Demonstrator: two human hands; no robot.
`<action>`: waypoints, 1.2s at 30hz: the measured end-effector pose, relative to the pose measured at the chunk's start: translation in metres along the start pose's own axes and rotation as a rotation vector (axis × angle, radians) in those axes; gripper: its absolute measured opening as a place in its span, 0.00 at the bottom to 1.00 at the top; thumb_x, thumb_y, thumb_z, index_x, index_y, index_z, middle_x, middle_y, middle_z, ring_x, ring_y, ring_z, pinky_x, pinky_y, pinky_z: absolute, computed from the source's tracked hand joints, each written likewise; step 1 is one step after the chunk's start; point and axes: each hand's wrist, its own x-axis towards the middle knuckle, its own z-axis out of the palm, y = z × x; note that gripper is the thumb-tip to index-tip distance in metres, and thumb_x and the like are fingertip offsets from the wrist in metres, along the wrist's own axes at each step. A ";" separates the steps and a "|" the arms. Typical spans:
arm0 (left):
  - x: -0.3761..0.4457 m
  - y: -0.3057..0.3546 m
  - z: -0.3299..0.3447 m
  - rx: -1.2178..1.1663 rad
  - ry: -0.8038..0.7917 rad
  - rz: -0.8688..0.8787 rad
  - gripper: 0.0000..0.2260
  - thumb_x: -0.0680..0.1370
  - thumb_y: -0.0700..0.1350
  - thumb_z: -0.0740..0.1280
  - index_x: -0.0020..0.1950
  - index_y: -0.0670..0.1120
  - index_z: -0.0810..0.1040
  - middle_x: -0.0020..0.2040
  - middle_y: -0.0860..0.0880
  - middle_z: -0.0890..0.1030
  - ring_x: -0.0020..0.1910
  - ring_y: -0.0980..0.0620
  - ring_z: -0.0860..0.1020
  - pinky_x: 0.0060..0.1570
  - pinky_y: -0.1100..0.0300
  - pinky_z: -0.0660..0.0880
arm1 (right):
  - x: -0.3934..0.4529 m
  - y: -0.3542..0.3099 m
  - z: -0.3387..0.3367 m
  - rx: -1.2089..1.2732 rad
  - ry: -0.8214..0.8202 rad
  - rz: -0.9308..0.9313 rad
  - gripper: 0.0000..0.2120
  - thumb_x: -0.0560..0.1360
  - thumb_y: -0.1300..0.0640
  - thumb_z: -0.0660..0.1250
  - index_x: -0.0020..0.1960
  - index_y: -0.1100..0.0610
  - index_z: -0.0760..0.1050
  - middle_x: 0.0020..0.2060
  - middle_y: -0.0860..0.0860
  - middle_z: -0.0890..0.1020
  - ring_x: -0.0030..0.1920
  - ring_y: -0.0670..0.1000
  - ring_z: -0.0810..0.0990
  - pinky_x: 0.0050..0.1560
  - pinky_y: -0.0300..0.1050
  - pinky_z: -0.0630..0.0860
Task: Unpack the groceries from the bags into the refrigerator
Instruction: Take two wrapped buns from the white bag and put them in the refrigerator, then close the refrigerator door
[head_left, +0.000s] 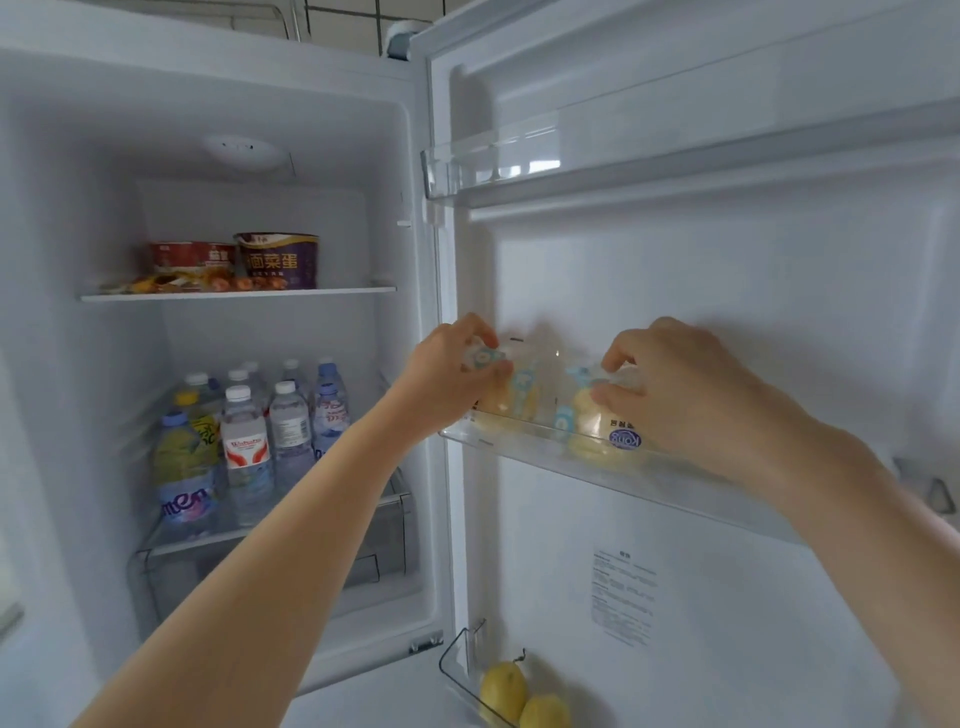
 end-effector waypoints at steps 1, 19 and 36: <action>-0.003 0.000 -0.001 -0.025 0.008 -0.014 0.09 0.76 0.51 0.70 0.53 0.51 0.76 0.55 0.51 0.78 0.36 0.52 0.77 0.27 0.70 0.69 | 0.002 0.001 0.002 0.039 -0.014 -0.025 0.13 0.77 0.49 0.66 0.58 0.53 0.75 0.50 0.51 0.71 0.55 0.54 0.73 0.50 0.43 0.67; -0.062 0.007 0.032 0.051 0.299 0.123 0.10 0.78 0.43 0.64 0.58 0.47 0.80 0.59 0.51 0.77 0.60 0.49 0.70 0.51 0.74 0.58 | -0.045 -0.012 0.014 0.120 0.250 -0.142 0.22 0.77 0.55 0.62 0.70 0.57 0.67 0.60 0.53 0.75 0.63 0.54 0.69 0.56 0.48 0.71; -0.155 0.099 0.095 -0.054 0.509 0.065 0.11 0.77 0.44 0.60 0.57 0.50 0.77 0.52 0.61 0.77 0.56 0.63 0.71 0.55 0.77 0.62 | -0.117 0.045 -0.014 0.368 0.391 -0.404 0.16 0.76 0.56 0.62 0.62 0.60 0.74 0.51 0.51 0.80 0.54 0.52 0.75 0.48 0.41 0.73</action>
